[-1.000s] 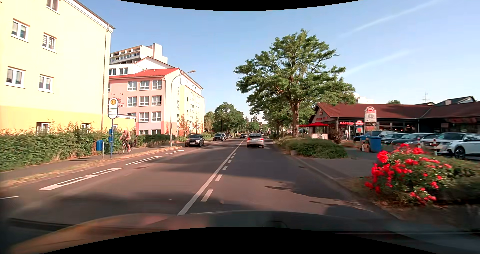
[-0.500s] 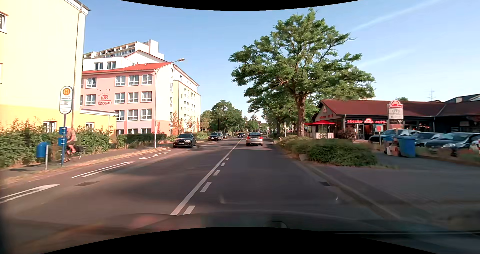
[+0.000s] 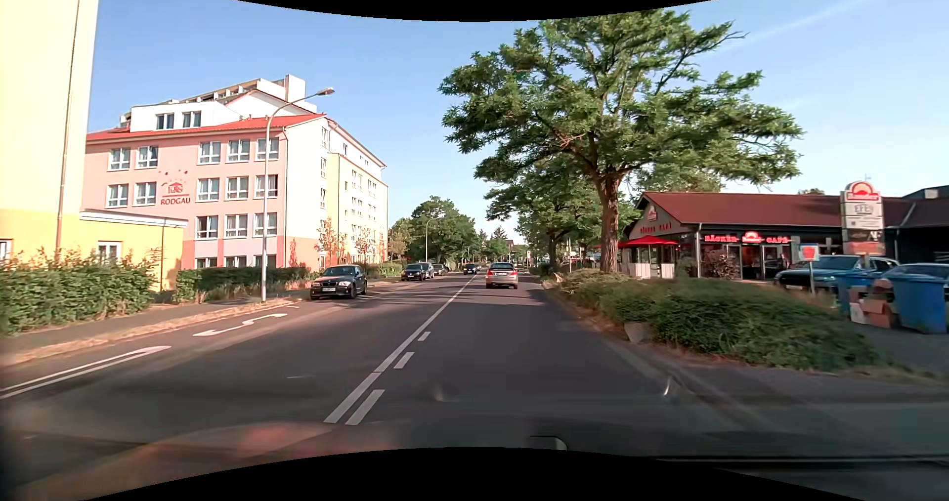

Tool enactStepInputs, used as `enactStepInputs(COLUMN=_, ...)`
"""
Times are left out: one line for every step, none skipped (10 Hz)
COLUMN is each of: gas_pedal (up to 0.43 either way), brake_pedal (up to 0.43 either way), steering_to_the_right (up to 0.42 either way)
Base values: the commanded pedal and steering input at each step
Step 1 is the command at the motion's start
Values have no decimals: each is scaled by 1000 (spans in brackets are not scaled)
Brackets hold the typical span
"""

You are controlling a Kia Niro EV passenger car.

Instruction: Follow the waypoints while adhering to traffic rules and regulations

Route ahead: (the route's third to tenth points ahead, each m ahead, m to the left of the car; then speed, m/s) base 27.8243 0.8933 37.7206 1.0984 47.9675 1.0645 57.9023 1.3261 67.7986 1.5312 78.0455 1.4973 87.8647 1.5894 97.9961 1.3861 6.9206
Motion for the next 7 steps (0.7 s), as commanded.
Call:
enactStepInputs(gas_pedal=28, brake_pedal=0, steering_to_the_right=3)
enactStepInputs(gas_pedal=28, brake_pedal=0, steering_to_the_right=2)
enactStepInputs(gas_pedal=28, brake_pedal=0, steering_to_the_right=2)
enactStepInputs(gas_pedal=28, brake_pedal=0, steering_to_the_right=2)
enactStepInputs(gas_pedal=28, brake_pedal=0, steering_to_the_right=2)
enactStepInputs(gas_pedal=39, brake_pedal=0, steering_to_the_right=2)
enactStepInputs(gas_pedal=39, brake_pedal=0, steering_to_the_right=1)
